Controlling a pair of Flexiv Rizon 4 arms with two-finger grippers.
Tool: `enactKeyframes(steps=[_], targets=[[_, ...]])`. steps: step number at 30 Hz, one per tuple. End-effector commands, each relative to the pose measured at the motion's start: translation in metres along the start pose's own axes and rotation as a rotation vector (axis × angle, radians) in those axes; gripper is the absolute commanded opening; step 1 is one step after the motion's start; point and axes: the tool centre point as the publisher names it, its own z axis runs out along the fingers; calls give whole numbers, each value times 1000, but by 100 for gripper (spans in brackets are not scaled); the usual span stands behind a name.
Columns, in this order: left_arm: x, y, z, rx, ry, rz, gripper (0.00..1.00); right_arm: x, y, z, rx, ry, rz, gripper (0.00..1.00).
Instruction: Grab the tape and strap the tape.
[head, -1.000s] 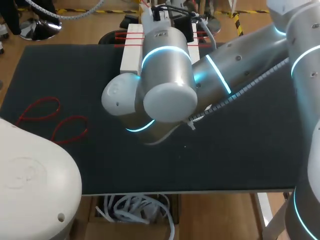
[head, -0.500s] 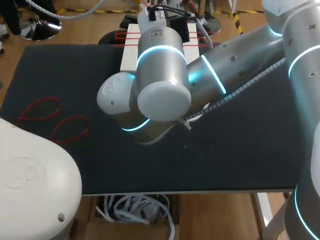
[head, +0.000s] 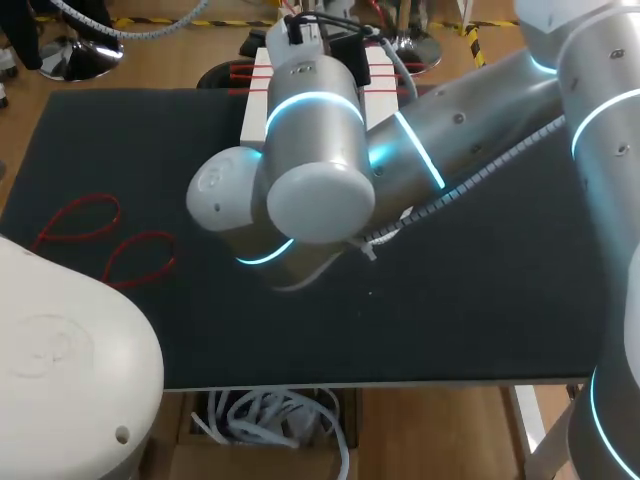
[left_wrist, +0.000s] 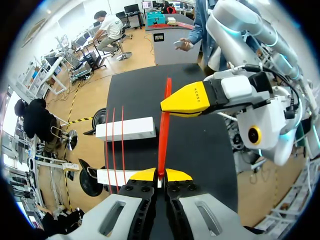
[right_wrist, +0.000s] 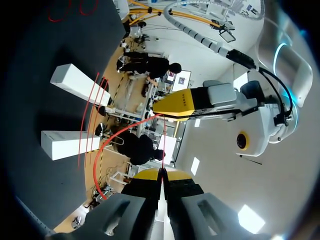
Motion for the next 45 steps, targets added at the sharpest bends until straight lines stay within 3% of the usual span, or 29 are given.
enactKeyframes(steps=[1, 18, 45], targets=[[1, 0, -1, -3, 1, -1, 0, -2, 5, 2, 5, 5, -7, 0], [1, 0, -1, -3, 1, -1, 0, -3, 29, 9, -2, 12, -19, 0], [1, 0, -1, -3, 1, -1, 0, -2, 45, 12, -5, 30, -35, 0]])
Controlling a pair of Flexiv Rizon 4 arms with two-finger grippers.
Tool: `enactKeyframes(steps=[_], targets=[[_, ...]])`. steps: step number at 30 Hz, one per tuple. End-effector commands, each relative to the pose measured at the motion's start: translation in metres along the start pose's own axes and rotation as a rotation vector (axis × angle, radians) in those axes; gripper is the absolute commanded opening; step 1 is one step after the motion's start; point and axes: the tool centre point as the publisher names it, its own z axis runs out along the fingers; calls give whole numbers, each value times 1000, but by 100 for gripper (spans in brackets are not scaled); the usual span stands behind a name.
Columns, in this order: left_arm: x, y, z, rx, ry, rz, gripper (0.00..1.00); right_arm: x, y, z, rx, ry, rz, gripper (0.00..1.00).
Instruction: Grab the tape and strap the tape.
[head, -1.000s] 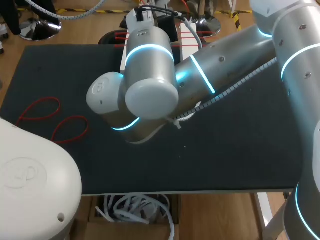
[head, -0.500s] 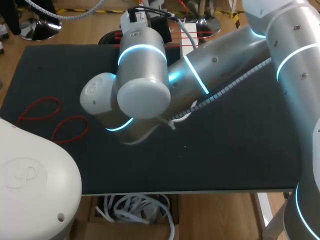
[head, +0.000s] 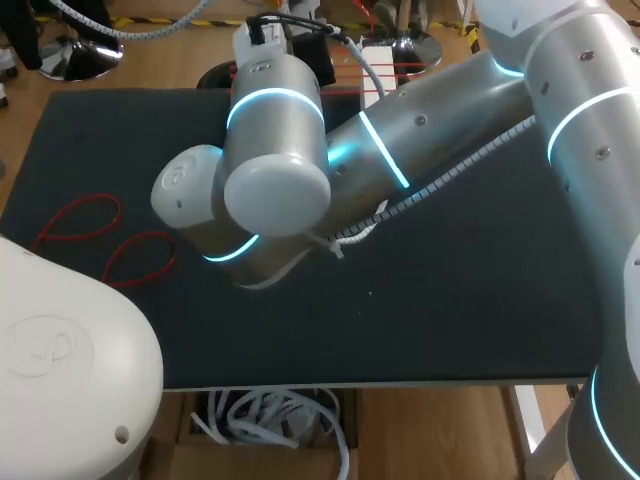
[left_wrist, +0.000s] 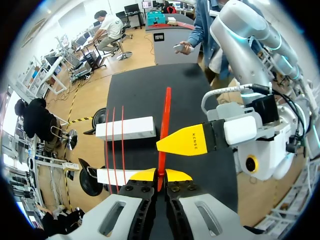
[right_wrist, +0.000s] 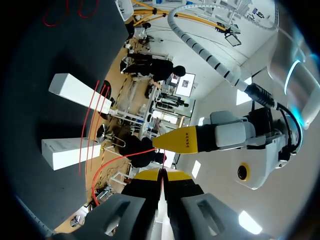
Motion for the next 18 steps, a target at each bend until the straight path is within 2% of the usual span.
enactKeyframes(steps=[1, 12, 13, 14, 18], targets=[[1, -1, -1, -2, 1, -1, 0, -2, 3, 1, 3, 6, -5, 0], [1, -1, -1, -2, 1, -1, 0, -5, -1, -2, 7, 8, -4, 0], [1, -1, -1, -2, 1, -1, 0, -6, -2, -3, 5, 8, -2, 8], [1, -1, -1, -2, 1, -1, 0, -7, -3, -4, 3, 6, -1, 25], [1, -1, -1, -2, 1, -1, 0, -10, -5, -9, -1, 7, 7, 29]])
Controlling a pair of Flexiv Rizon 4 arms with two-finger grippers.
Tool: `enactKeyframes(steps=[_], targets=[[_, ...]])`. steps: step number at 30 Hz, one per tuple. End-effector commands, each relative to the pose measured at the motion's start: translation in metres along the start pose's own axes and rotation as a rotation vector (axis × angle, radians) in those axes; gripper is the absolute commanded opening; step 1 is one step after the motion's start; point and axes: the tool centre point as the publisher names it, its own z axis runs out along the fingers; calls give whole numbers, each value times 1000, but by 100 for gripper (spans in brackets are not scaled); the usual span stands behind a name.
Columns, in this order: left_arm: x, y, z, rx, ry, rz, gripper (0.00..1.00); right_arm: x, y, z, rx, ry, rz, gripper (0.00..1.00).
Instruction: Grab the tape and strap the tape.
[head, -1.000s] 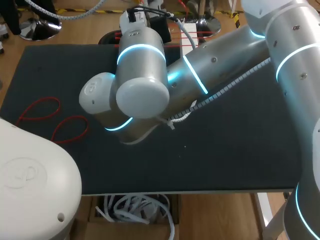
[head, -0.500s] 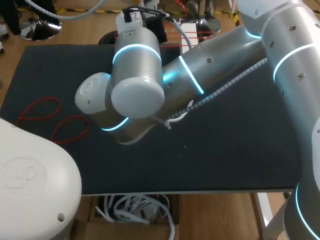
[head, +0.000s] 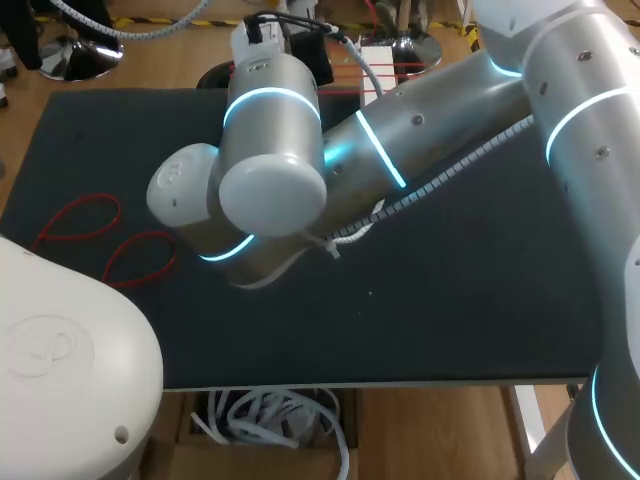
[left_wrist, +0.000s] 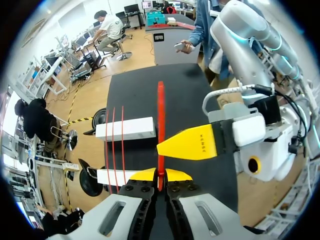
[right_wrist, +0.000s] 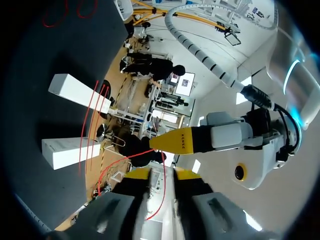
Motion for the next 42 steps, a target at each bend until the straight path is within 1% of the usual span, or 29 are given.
enactKeyframes(steps=[1, 5, 7, 10, 13, 14, 16, 18, 19, 21, 22, 27, 31, 34, 35, 39, 40, 42], targets=[[1, 0, -1, -3, 0, -2, 0, -7, -4, -7, -9, 10, 4, 29], [1, 0, -1, -3, 0, -2, 0, -12, -9, -14, -11, 10, 15, 30], [1, 0, -1, -3, 0, -2, 0, -14, -14, -18, -7, 11, 18, 24], [1, 0, -1, -3, 0, -2, 0, -16, -25, -24, 4, 21, 23, 28], [1, 0, -1, -3, 0, -2, 0, -18, -40, -28, 16, 23, 20, 28], [1, 0, -1, -3, 0, -2, 0, -19, -46, -29, 23, 22, 19, 30], [1, 0, -1, -3, 0, -2, 0, -20, -60, -29, 37, 19, 15, 39], [1, 0, -1, -3, 0, -2, 0, -20, -74, -27, 58, 20, 8, 54], [1, 0, -1, -3, 0, -2, 0, -21, -82, -26, 63, 21, 8, 59], [1, 0, -1, -3, 0, -2, 0, -21, -96, -25, 79, 16, -2, 84], [1, 0, -1, -3, 0, -2, 0, -21, -103, -24, 85, 14, -5, 99], [1, 0, -1, -3, 0, -2, 0, -25, -132, -22, 113, 15, -8, 100], [1, 0, -1, -3, 0, -2, 0, -30, -150, -25, 124, 22, -9, 100], [1, 0, -1, -3, 0, -2, 0, -31, -157, -25, 121, 32, -20, 100], [1, 0, -1, -3, 0, -2, 0, -31, -159, -25, 107, 41, -20, 100], [1, 0, -1, -3, 0, -2, 0, -31, -159, -25, 107, 41, -20, 100], [4, 9, 3, -17, 20, -33, 0, -31, -159, -25, 107, 41, -20, 100], [11, 28, 8, -40, 24, -93, 0, -31, -159, -25, 107, 41, -20, 100]])
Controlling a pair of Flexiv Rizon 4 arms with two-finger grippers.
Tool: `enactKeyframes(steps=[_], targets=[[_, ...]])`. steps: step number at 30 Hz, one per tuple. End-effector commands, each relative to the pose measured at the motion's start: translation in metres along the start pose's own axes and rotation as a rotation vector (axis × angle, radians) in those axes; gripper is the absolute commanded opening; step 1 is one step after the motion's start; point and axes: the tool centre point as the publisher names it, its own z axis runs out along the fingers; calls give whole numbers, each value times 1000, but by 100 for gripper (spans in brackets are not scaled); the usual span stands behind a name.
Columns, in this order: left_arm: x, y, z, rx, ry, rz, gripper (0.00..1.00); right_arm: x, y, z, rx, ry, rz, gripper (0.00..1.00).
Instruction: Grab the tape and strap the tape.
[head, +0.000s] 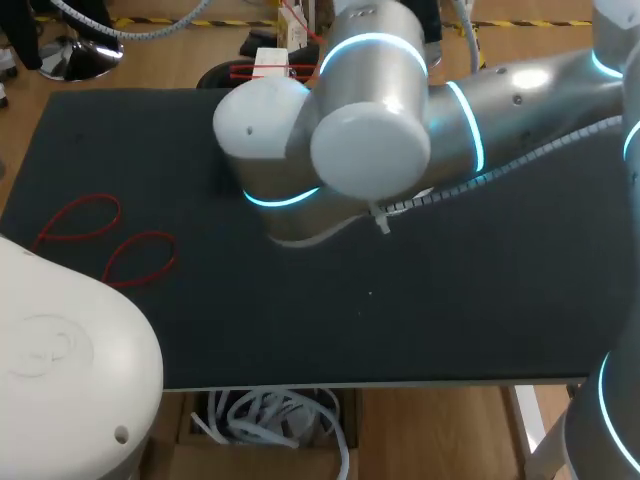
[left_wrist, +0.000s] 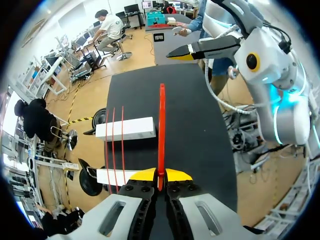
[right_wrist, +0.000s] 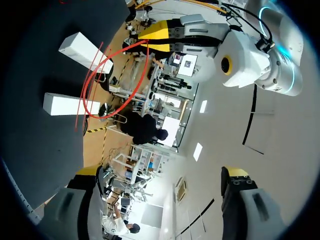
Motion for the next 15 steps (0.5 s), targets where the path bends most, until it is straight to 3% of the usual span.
enactKeyframes(steps=[1, 6, 11, 15], targets=[[10, 32, 9, -39, 25, -98, 0, -3, -6, 0, -25, 7, -3, 100], [31, 93, 17, -136, 49, -221, 0, -3, -6, 0, -25, 7, -3, 100], [56, 164, 26, -242, 136, -343, 0, -3, -6, 0, -25, 7, -3, 100], [74, 206, 33, -297, 220, -414, 0, -3, -6, 0, -25, 7, -3, 100]])
